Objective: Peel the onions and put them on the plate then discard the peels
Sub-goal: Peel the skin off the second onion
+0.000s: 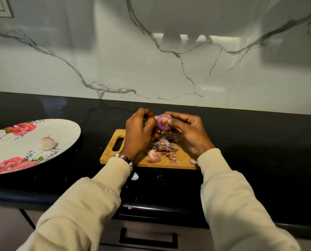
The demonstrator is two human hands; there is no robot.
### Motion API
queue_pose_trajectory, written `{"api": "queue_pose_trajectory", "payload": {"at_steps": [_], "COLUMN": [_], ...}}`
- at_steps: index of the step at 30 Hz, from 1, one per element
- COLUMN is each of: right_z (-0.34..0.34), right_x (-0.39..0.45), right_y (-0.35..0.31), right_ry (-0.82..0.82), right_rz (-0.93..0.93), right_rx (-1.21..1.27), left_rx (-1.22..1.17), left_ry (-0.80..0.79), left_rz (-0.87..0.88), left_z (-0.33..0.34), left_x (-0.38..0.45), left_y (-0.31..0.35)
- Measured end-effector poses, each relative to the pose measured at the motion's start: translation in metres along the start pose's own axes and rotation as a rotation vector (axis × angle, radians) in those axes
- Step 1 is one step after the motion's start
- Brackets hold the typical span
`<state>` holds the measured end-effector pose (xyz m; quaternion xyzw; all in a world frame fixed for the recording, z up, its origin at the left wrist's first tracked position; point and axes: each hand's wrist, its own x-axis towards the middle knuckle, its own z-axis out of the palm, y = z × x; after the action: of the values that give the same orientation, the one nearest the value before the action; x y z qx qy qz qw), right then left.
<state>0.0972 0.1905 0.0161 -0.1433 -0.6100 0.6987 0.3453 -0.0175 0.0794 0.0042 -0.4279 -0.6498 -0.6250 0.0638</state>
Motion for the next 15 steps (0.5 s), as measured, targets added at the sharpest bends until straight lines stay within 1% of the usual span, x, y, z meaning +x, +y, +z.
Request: {"api": "queue_pose_trajectory", "payload": {"at_steps": [1,3,7,11,15], "right_z": [-0.0005,-0.0016,-0.0037,-0.0044,-0.0027], "right_x": [0.0007,0.0012,0.0004,0.0010,0.0008], "right_y": [0.0006,0.0007,-0.0008,0.0001,0.0015], "right_ry": [0.004,0.011,-0.005,-0.003,-0.012], "right_rz": [-0.004,-0.006,-0.009,-0.008,-0.010], "right_rx": [-0.004,-0.008,0.010,-0.012,-0.039], "left_rx": [-0.052,-0.090,0.062,0.133,0.182], "left_ry": [0.003,0.008,-0.016,0.012,0.047], "left_rz": [-0.021,-0.001,0.168,0.292,0.345], "left_z": [0.0001,-0.0010,-0.0042,-0.0056,-0.0064], "left_x": [-0.0005,-0.0019,-0.0024,0.0002,0.0002], "left_y": [0.0014,0.0059,0.0072,0.0004,0.0004]}}
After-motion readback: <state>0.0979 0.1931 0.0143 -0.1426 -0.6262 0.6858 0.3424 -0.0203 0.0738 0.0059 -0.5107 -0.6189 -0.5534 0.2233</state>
